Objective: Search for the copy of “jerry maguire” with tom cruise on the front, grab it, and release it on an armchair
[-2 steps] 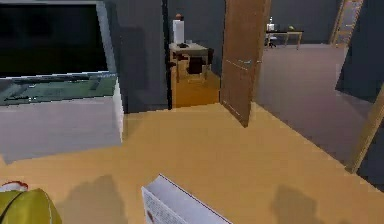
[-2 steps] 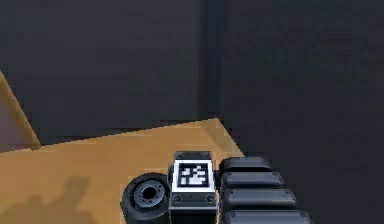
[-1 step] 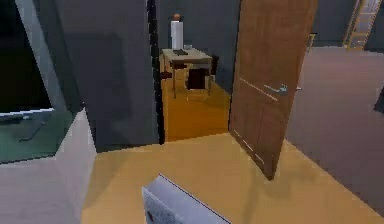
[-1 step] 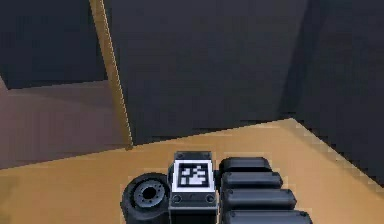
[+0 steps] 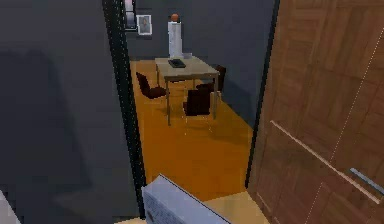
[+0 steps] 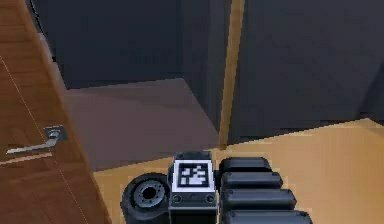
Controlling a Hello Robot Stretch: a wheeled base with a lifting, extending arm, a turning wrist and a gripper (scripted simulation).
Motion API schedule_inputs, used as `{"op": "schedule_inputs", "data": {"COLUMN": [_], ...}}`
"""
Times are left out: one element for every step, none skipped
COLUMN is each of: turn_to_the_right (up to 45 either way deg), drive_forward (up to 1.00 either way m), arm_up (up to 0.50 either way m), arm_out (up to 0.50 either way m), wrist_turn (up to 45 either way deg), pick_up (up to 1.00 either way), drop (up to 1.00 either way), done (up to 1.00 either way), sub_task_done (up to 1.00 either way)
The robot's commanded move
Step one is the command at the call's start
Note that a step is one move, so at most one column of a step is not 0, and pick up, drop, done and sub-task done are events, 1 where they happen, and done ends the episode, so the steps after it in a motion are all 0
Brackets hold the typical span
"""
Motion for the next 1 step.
{"op": "schedule_inputs", "data": {"turn_to_the_right": [-3.0], "drive_forward": [0.00], "arm_up": [0.00], "arm_out": [0.00], "wrist_turn": [0.0], "pick_up": [0.00], "drop": [0.00], "done": [0.00], "sub_task_done": [0.00]}}
